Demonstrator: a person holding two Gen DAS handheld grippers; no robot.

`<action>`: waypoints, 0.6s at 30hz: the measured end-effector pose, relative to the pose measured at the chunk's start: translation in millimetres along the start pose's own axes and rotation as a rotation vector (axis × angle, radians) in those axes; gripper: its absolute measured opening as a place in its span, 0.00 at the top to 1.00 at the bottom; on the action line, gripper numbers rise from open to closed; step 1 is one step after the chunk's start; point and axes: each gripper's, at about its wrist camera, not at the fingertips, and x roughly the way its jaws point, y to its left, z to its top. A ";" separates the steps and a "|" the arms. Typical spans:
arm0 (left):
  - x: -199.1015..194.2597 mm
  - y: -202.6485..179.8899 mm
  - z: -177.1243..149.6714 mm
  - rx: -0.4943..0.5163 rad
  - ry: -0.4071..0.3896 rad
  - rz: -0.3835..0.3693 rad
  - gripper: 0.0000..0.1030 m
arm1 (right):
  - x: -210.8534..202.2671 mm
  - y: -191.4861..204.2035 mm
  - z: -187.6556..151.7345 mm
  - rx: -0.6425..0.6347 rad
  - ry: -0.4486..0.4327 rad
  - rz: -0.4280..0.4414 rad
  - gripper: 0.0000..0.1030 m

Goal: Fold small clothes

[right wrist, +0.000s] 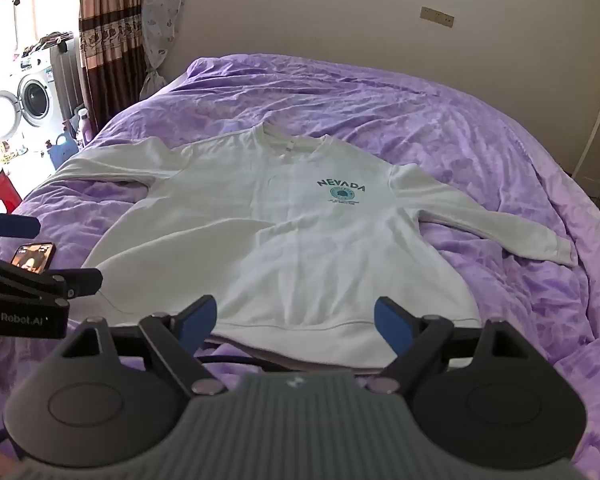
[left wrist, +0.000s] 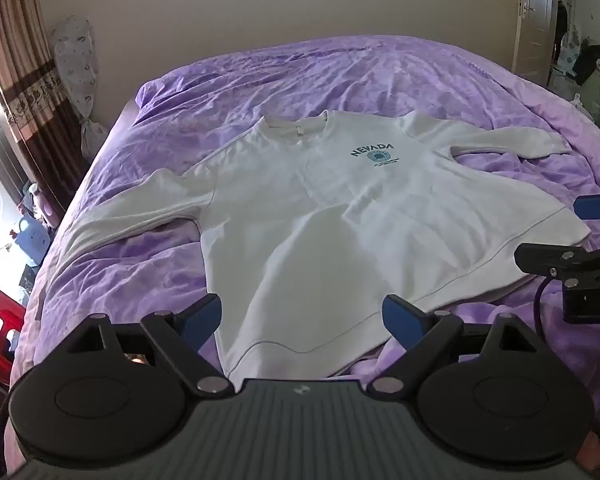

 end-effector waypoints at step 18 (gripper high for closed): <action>-0.4 -1.6 -0.6 0.017 -0.007 0.025 0.00 | 1.9 -1.5 -0.6 0.010 0.009 0.000 0.20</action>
